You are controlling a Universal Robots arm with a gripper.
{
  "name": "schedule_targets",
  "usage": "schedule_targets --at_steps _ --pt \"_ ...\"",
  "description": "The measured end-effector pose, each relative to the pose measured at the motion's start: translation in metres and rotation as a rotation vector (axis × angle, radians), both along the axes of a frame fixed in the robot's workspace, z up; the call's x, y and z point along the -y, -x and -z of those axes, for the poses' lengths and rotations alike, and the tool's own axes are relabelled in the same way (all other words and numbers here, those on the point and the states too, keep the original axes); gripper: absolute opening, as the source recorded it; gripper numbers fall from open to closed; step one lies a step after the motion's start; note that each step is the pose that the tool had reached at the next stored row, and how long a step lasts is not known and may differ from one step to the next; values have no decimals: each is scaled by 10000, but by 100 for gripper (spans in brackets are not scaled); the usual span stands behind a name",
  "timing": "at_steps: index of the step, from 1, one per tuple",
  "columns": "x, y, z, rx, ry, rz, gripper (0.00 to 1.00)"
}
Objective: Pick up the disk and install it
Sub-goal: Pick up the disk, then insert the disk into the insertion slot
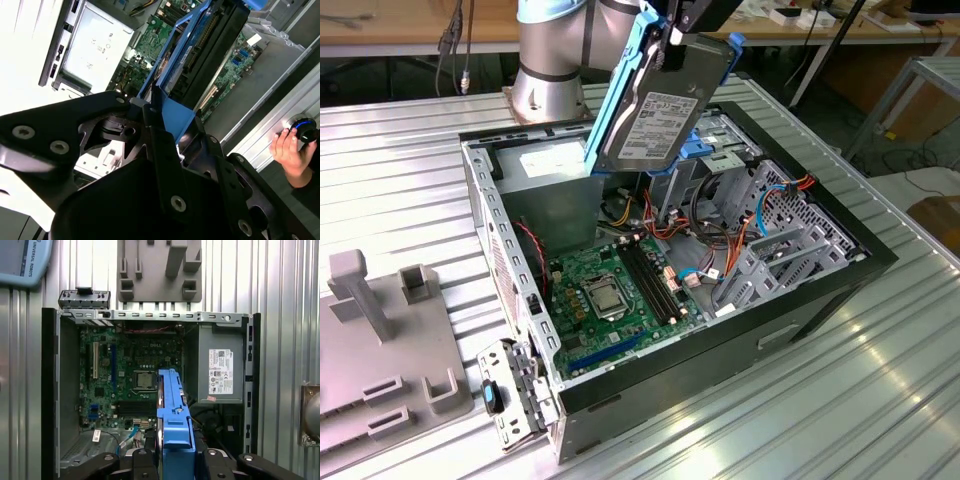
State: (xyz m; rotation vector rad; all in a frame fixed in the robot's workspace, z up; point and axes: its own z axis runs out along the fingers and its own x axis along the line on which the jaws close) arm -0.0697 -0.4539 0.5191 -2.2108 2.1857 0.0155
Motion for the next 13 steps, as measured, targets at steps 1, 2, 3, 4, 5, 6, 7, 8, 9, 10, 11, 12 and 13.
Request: schedule_targets --at_steps 1,2,3,4,5,6,7,8,9,10,11,12,13 --pt "0 0 0 0 0 0 37" --pt "0 -1 0 0 0 0 37" --pt "0 -1 0 0 0 0 37" --pt "0 -1 0 0 0 0 37" --pt "0 -2 0 0 0 0 37" --pt "0 -2 0 0 0 0 37" --pt "0 -3 0 0 -1 0 37" --pt "0 -3 0 0 0 1 37" --pt "0 -3 0 0 0 0 37" --pt "0 -3 0 0 0 1 37" --pt "0 -5 0 2 5 1 37" --pt "-2 -7 0 23 72 -1 37" --pt "-2 -22 0 24 112 -3 37"
